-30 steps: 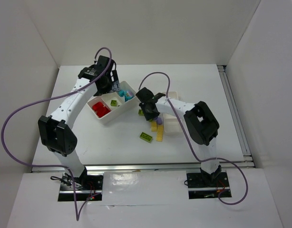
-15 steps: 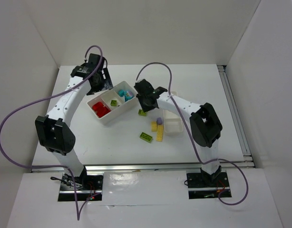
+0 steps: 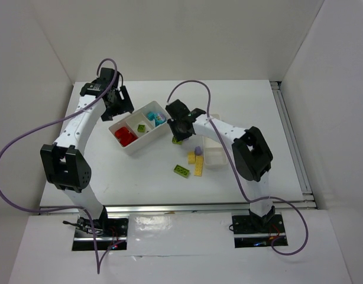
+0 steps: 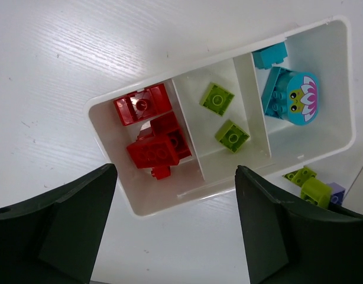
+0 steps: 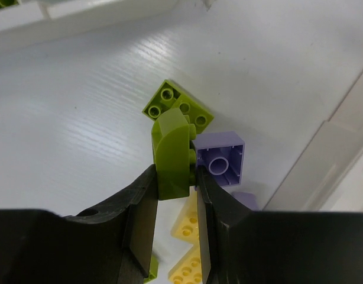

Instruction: Sort the legos into containers by color

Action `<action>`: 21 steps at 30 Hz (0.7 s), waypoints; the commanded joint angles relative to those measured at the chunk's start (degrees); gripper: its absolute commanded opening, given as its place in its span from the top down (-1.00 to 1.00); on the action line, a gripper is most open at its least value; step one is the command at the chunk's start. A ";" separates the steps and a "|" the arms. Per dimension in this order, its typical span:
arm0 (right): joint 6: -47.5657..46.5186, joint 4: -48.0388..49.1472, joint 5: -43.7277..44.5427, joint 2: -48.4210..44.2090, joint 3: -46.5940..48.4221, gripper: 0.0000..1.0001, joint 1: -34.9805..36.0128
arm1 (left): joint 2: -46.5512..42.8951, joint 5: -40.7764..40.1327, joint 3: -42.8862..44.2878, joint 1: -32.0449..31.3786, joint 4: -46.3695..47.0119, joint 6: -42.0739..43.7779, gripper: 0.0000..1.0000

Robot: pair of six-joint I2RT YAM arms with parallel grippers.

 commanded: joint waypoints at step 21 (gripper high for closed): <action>-1.51 -1.63 -0.92 3.26 -0.25 0.00 1.94 | -1.49 2.96 -1.12 0.21 1.58 0.25 -0.79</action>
